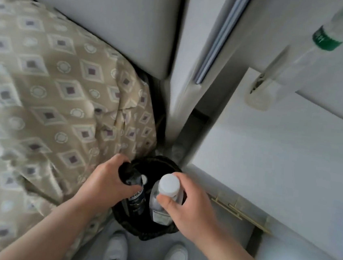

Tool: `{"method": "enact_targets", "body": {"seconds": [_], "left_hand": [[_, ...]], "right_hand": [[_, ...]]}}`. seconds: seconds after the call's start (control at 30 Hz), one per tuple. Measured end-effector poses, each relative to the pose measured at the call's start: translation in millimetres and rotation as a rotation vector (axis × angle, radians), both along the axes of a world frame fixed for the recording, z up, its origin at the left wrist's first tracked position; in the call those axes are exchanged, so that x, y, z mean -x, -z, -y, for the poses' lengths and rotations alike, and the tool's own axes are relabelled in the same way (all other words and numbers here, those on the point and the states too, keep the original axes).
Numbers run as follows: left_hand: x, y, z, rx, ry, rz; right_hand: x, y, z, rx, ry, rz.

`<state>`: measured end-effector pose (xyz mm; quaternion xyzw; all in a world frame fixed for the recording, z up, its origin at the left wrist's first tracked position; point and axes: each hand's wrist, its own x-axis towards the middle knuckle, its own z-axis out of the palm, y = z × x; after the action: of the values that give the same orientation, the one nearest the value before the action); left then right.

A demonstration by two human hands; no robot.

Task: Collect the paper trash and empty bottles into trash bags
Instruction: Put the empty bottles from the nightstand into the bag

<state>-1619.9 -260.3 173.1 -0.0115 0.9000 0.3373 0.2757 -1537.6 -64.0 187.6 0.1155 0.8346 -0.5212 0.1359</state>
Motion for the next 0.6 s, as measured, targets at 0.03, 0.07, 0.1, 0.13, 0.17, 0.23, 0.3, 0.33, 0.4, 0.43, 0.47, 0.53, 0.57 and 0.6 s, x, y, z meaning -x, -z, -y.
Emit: {"method": "enact_targets", "body": {"seconds": [0.03,0.07,0.1,0.13,0.17,0.23,0.3,0.33,0.4,0.43,0.47,0.53,0.57,0.6], "left_hand": [[2,11,0,0.005,0.013,0.012],[3,21,0,0.004,0.023,0.019],[4,30,0,0.004,0.03,0.024],[6,39,0,0.006,0.033,0.027],[6,47,0,0.009,0.033,0.037],[8,61,2,0.019,0.043,0.066],[8,75,2,0.027,0.065,0.091],[9,79,1,0.025,0.071,0.101],[10,89,-1,0.022,0.071,0.121],[11,95,-2,0.026,0.069,0.125],[11,101,-3,0.034,0.067,0.126],[10,115,-4,0.064,0.075,0.129],[9,121,-5,0.073,0.085,0.137],[9,127,-6,0.08,0.098,0.144]], "right_hand": [[1,11,4,-0.027,-0.01,0.018],[2,22,7,-0.048,-0.011,0.035],[3,33,9,-0.061,-0.004,0.056],[4,42,10,-0.066,0.012,0.077],[5,52,12,-0.065,0.032,0.095],[8,71,13,-0.06,0.078,0.124],[10,87,15,-0.056,0.12,0.162],[12,93,15,-0.054,0.137,0.181],[16,104,16,-0.039,0.165,0.22],[18,109,16,-0.025,0.185,0.239],[20,114,17,-0.008,0.204,0.257],[24,125,18,0.014,0.231,0.283],[25,130,19,0.014,0.238,0.294],[27,134,19,0.008,0.243,0.304]]}}
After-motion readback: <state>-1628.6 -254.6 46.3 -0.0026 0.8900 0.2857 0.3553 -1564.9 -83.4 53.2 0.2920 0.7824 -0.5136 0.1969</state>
